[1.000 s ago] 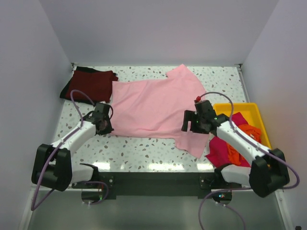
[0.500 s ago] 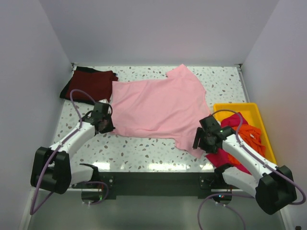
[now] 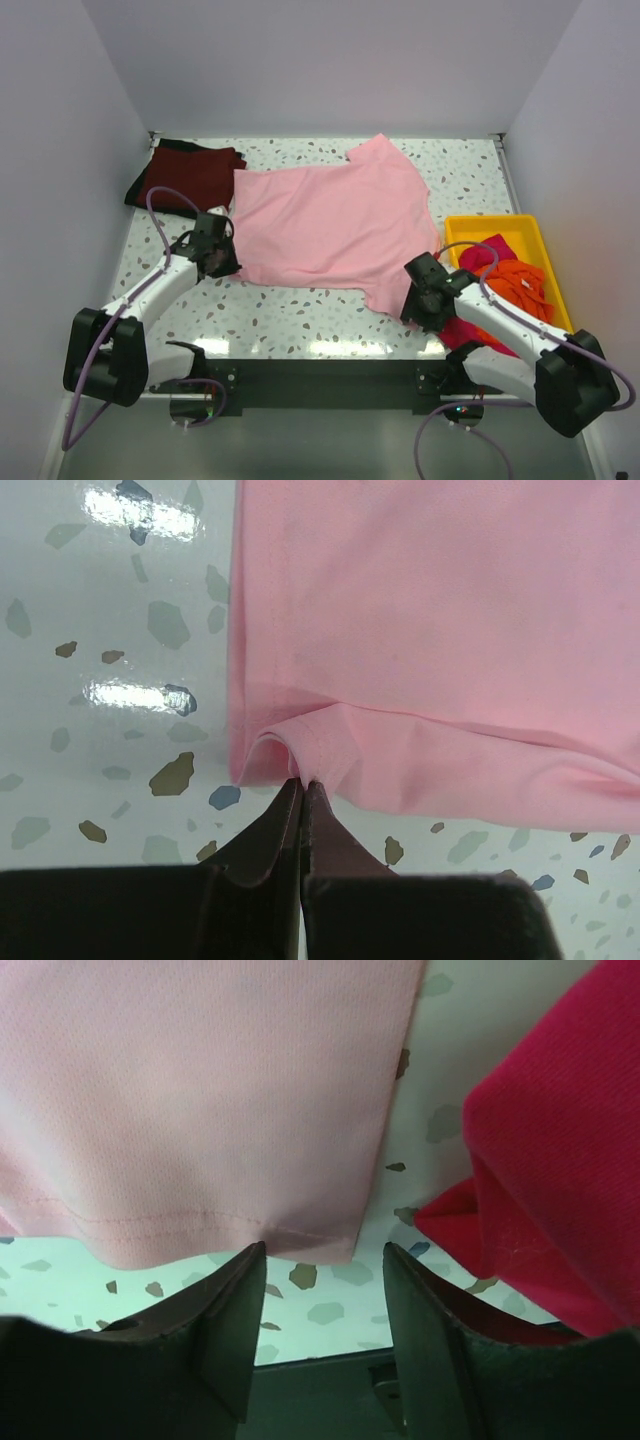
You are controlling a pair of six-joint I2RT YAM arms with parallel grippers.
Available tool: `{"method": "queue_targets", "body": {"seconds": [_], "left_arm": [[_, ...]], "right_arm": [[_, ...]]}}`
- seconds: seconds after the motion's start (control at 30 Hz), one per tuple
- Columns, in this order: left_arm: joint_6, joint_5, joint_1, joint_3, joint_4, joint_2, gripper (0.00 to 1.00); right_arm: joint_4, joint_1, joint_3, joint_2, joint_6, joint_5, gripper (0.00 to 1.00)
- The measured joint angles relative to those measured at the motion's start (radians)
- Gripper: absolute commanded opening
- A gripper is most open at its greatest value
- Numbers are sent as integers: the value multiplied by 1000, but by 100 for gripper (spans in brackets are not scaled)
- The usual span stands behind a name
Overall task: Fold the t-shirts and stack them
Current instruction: Fold the tshirt
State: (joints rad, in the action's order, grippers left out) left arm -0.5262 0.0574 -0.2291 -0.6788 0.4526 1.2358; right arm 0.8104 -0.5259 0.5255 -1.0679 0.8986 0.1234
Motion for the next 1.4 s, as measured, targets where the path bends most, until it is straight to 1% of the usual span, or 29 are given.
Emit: {"method": "queue_targets", "body": {"seconds": [0.13, 0.17, 0.23, 0.27, 0.33, 0.37, 0.43, 0.6, 0.83, 1.07, 1.27, 1.4], "left_arm": [[0, -1, 0, 0, -1, 0, 0], [0, -1, 0, 0, -1, 0, 0], [0, -1, 0, 0, -1, 0, 0], [0, -1, 0, 0, -1, 0, 0], [0, -2, 0, 0, 0, 0, 0], [0, -2, 0, 0, 0, 0, 0], [0, -2, 0, 0, 0, -3, 0], [0, -2, 0, 0, 7, -32, 0], [-2, -14, 0, 0, 35, -105, 0], [-5, -45, 0, 0, 77, -188, 0], [-15, -95, 0, 0, 92, -208, 0], [-16, -133, 0, -21, 90, -166, 0]], "right_arm": [[-23, -3, -15, -18, 8, 23, 43], [-22, -3, -14, -20, 7, 28, 38], [-23, -4, -14, -21, 6, 43, 32], [-25, -4, -13, -24, 6, 45, 24], [-35, -5, -12, -27, 3, 47, 16], [-42, -5, -11, -29, 4, 47, 8], [-50, -5, -11, -29, 1, 46, 0], [-39, -5, -10, -11, -3, 45, 0], [64, -18, 48, 93, -13, 50, 0], [130, -50, 98, 132, -13, 50, 0], [164, -52, 190, 122, -38, 77, 0], [149, -51, 286, 47, -83, 131, 0]]}}
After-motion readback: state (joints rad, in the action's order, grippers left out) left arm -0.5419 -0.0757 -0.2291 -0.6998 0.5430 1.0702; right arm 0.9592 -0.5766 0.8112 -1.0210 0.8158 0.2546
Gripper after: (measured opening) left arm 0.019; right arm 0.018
